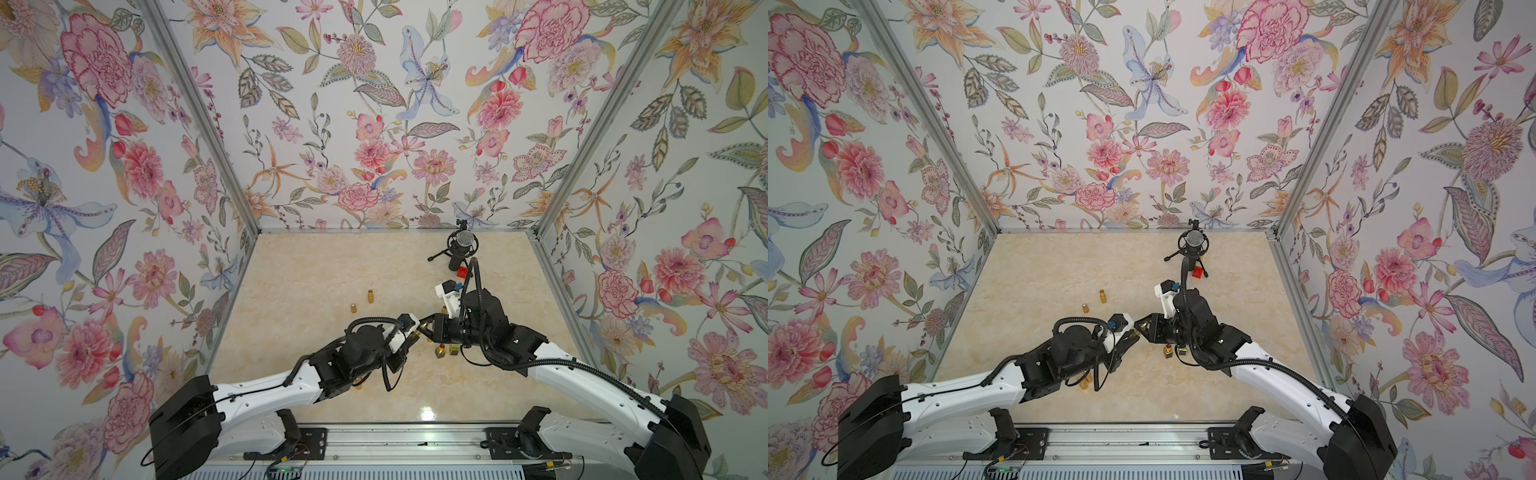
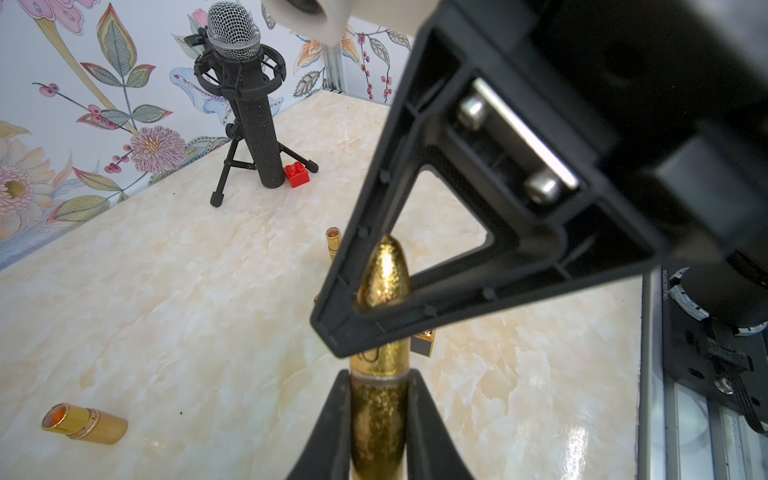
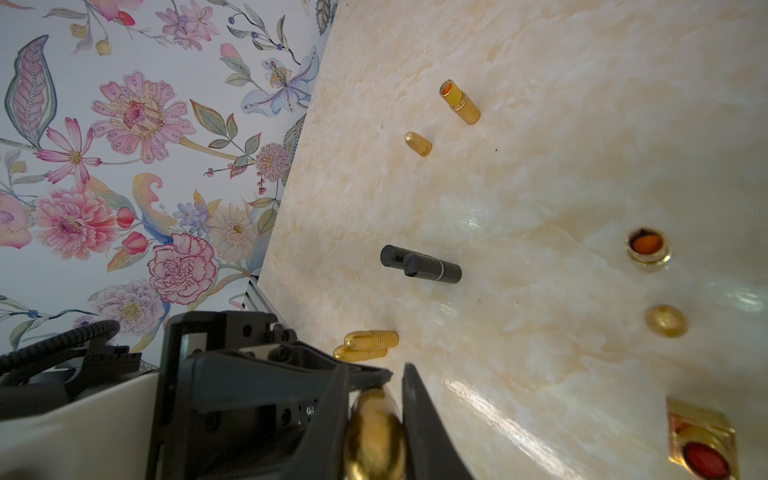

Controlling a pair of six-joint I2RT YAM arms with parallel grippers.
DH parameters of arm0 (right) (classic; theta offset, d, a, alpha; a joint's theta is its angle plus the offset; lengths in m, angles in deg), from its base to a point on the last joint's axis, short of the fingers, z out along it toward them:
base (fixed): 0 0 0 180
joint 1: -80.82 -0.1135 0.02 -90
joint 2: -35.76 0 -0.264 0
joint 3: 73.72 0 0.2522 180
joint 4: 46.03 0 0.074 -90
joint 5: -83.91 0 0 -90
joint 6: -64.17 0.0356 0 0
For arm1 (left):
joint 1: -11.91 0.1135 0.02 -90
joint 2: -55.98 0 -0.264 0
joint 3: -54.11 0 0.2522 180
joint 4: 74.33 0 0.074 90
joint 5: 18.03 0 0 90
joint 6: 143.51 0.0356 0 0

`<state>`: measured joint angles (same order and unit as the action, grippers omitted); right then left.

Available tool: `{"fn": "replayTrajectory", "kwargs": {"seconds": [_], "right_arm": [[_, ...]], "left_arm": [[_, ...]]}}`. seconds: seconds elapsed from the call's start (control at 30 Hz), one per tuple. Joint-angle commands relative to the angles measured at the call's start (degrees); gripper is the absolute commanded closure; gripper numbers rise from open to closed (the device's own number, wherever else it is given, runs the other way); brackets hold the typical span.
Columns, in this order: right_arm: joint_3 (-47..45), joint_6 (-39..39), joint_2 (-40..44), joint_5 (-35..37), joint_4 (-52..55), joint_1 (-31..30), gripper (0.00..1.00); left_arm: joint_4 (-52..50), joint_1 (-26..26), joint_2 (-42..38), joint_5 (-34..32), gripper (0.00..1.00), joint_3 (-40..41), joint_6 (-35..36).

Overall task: Open the lipstick cap
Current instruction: Open the cover of the lipstick.

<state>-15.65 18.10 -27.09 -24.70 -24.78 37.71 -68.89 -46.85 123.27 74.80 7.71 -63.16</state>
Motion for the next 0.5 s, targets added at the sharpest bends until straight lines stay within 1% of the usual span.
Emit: {"fn": "replayTrajectory", "kwargs": {"seconds": [0.0, 0.33, 0.4, 0.47], "right_arm": [[1.8, -2.0, 3.2, 4.4, 3.1, 1.2, 0.79], [0.5, -2.4, 9.2, 6.1, 6.7, 3.3, 0.79], [0.4, -3.4, 10.0, 6.7, 9.8, 3.2, 0.79], [-0.2, -5.0, 11.0, 10.3, 15.3, 2.0, 0.79]], "left_arm": [[-5.2, 0.7, -1.8, -1.5, 0.93, 0.9, -0.4], [-5.5, 0.8, -5.9, -1.7, 0.93, 2.6, -0.5], [-5.8, 0.8, -6.8, -2.7, 0.93, 2.7, -0.6], [-5.8, 0.8, -8.0, -3.4, 0.93, 2.9, -0.8]]}}
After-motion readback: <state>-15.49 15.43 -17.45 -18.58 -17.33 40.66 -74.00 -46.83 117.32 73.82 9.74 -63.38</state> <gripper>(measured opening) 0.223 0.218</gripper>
